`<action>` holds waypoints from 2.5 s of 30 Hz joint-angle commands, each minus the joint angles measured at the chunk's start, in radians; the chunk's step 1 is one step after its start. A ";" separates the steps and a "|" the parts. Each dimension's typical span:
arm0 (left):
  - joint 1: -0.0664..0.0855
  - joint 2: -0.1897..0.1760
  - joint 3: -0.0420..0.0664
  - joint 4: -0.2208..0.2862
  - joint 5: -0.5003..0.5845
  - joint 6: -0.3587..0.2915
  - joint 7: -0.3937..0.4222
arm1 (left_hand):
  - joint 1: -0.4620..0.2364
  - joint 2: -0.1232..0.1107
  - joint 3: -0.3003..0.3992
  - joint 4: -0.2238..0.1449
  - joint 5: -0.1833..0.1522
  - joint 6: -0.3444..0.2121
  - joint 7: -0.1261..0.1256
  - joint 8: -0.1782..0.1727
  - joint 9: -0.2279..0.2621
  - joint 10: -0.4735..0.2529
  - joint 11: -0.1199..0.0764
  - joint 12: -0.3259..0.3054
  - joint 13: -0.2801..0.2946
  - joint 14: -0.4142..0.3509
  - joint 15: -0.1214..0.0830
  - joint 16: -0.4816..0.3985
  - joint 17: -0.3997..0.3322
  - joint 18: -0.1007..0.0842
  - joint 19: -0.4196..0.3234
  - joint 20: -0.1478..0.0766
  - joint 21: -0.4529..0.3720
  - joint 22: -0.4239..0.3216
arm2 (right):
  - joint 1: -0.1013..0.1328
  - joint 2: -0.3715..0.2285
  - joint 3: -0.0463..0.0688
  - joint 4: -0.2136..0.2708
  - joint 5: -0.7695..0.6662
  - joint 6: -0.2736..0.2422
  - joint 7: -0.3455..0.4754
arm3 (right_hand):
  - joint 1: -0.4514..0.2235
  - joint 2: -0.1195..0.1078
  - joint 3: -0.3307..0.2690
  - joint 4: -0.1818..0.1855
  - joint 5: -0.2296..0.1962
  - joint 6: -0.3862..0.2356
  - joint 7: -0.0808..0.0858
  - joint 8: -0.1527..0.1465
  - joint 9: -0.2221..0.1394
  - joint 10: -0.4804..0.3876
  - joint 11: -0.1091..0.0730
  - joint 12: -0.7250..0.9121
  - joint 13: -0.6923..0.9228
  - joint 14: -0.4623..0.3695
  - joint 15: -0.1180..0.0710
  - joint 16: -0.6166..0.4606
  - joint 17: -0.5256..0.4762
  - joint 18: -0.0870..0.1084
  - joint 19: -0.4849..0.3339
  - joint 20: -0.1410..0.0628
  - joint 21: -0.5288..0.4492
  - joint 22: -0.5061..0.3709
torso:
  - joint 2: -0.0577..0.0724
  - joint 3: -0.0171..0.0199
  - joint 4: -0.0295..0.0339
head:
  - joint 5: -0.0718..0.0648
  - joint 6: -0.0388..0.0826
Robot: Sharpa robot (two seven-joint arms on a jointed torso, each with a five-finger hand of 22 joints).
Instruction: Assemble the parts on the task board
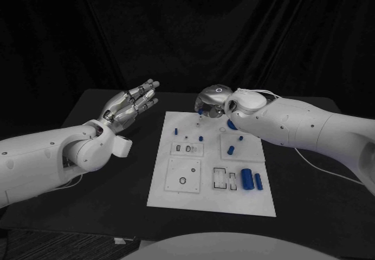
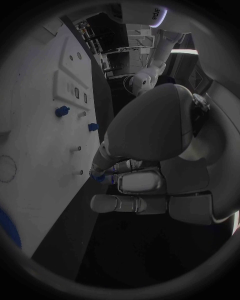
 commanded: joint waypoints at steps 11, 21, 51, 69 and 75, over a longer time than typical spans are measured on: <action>0.001 0.004 0.001 -0.001 -0.002 0.018 0.005 | 0.009 0.004 0.007 0.001 0.006 0.010 0.001 0.005 0.001 0.000 0.007 0.000 0.000 0.000 0.011 -0.004 -0.001 0.010 0.000 0.005 0.006 0.002 | -0.007 0.008 0.000 -0.011 -0.067 0.072 -0.055 | -0.005 -0.005 0.008 0.008 -0.016 -0.017 0.006 -0.018 -0.005 -0.006 0.004 -0.015 -0.001 -0.007 0.005 0.000 -0.003 -0.016 -0.002 0.004 0.005 0.012 | -0.001 0.0007 0.0009 | -0.010 -0.009; 0.001 0.004 0.001 0.000 -0.002 0.020 0.003 | 0.010 0.004 0.008 0.000 0.006 0.012 0.001 0.005 0.001 0.000 0.007 0.001 0.000 0.000 0.013 -0.004 -0.001 0.010 0.000 0.006 0.006 0.002 | -0.012 0.015 0.000 -0.019 -0.072 0.085 -0.061 | -0.005 -0.005 0.009 0.009 -0.018 -0.019 0.005 -0.020 -0.006 -0.008 0.004 -0.017 -0.001 -0.008 0.006 -0.002 -0.006 -0.016 -0.002 0.004 0.006 0.015 | -0.001 0.0003 0.0005 | -0.006 -0.011; 0.001 0.006 0.001 -0.002 -0.002 0.032 -0.004 | 0.011 0.006 0.011 0.002 0.006 0.020 0.006 0.008 0.002 0.001 0.013 0.001 0.001 0.000 0.020 -0.004 -0.001 0.010 0.001 0.008 0.007 0.002 | -0.015 0.039 0.000 -0.022 -0.092 0.115 -0.063 | -0.014 -0.011 0.015 0.012 -0.035 -0.052 -0.002 -0.047 -0.020 -0.031 0.001 -0.038 -0.002 -0.016 0.006 -0.008 -0.014 -0.017 -0.009 0.005 0.004 0.029 | -0.002 0.0002 0.0010 | -0.009 -0.020; 0.000 0.006 0.001 -0.003 -0.002 0.033 -0.012 | 0.012 0.008 0.014 0.004 0.006 0.032 0.011 0.013 0.004 0.001 0.018 0.002 0.001 0.000 0.022 -0.004 -0.001 0.010 0.003 0.010 0.008 0.003 | -0.015 0.021 0.000 -0.009 -0.088 0.076 -0.081 | -0.025 0.008 -0.110 -0.012 -0.129 -0.470 -0.150 -0.065 -0.178 -0.549 -0.021 -0.138 -0.026 -0.063 0.000 -0.057 -0.085 -0.002 -0.061 0.003 -0.120 -0.025 | -0.003 0.0003 0.0008 | -0.008 -0.019; 0.000 0.005 0.001 -0.004 -0.002 0.031 -0.011 | 0.012 0.008 0.015 0.004 0.006 0.033 0.012 0.013 0.004 0.001 0.019 0.001 0.001 0.000 0.022 -0.004 -0.001 0.010 0.003 0.011 0.008 0.003 | 0.004 -0.053 0.000 0.075 -0.012 -0.066 -0.026 | -0.048 0.018 -0.159 0.029 -0.161 -0.420 -0.127 -0.054 -0.186 -0.513 -0.018 -0.131 -0.019 -0.039 -0.001 -0.024 -0.041 -0.003 -0.032 0.002 -0.132 -0.017 | -0.003 0.0008 0.0009 | -0.005 -0.019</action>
